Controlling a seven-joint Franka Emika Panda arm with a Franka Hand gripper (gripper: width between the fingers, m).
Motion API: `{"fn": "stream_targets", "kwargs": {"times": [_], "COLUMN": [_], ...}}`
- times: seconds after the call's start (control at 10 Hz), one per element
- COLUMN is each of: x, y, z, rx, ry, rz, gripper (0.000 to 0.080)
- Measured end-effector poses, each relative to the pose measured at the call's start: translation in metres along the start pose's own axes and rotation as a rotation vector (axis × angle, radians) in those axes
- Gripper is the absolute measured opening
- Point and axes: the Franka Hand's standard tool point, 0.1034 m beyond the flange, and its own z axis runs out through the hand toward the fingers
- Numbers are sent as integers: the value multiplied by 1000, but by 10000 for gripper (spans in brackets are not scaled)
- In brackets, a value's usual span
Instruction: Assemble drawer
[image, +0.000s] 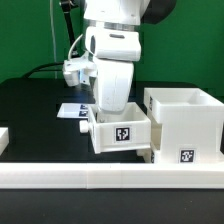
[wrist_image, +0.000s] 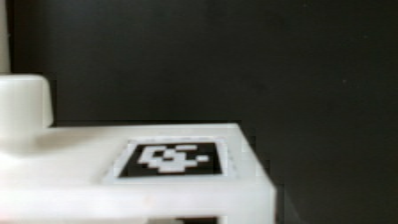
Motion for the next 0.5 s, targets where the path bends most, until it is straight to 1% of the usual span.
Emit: {"fn": "stream_targets", "kwargs": {"times": [0.3,0.5], "x": [8,9], "y": [0,0], "z": [1,1], "rx": [1,1], "ry": [4,5], "rz": [20,26], "gripper": [42,42]}}
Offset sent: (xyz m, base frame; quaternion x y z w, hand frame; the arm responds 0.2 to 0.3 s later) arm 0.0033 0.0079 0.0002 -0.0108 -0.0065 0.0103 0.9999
